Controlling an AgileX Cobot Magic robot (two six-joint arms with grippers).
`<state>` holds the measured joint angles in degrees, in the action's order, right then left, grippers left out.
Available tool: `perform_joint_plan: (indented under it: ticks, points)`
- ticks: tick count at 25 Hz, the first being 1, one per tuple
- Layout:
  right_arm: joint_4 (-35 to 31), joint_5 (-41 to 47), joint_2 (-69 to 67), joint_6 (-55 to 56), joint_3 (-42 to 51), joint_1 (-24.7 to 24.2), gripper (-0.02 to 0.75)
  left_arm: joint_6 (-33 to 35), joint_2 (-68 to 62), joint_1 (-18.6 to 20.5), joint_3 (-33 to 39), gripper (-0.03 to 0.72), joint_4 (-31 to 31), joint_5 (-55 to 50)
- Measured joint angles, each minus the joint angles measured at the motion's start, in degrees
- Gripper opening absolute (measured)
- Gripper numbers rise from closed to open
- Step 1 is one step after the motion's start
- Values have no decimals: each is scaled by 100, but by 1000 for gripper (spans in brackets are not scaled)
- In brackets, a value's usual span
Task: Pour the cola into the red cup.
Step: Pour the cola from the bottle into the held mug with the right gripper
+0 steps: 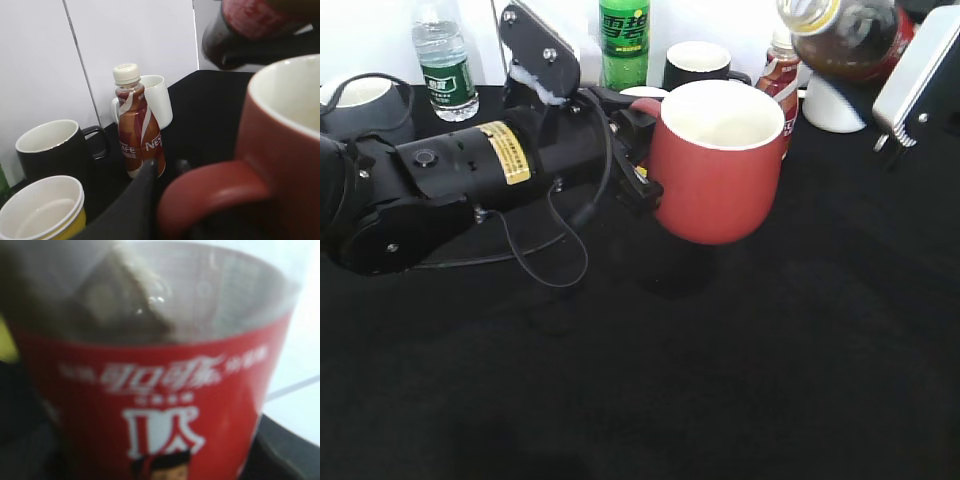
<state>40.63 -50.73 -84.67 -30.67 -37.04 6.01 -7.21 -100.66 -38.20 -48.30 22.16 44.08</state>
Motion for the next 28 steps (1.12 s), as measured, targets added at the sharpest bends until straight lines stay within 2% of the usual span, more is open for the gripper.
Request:
perform_joint_plan:
  ticks: [3, 8, 11, 17, 28]
  points:
    - [-232, 0, 0, -1111, 0, 0, 495, -2, 0, -2, 0, 75, 0, 0]
    - [-486, 0, 0, -2144, 0, 0, 494, -61, 0, -2, 0, 75, 12, 5]
    - [-533, 7, 0, -2417, 0, 0, 494, -106, 0, -2, 0, 75, 257, 5]
    - [-535, 13, 0, -3189, 0, 0, 493, -128, 0, -2, 0, 75, 271, 5]
    - [-718, 13, 0, -3370, 0, 0, 493, -150, -6, -2, 0, 76, 551, -220]
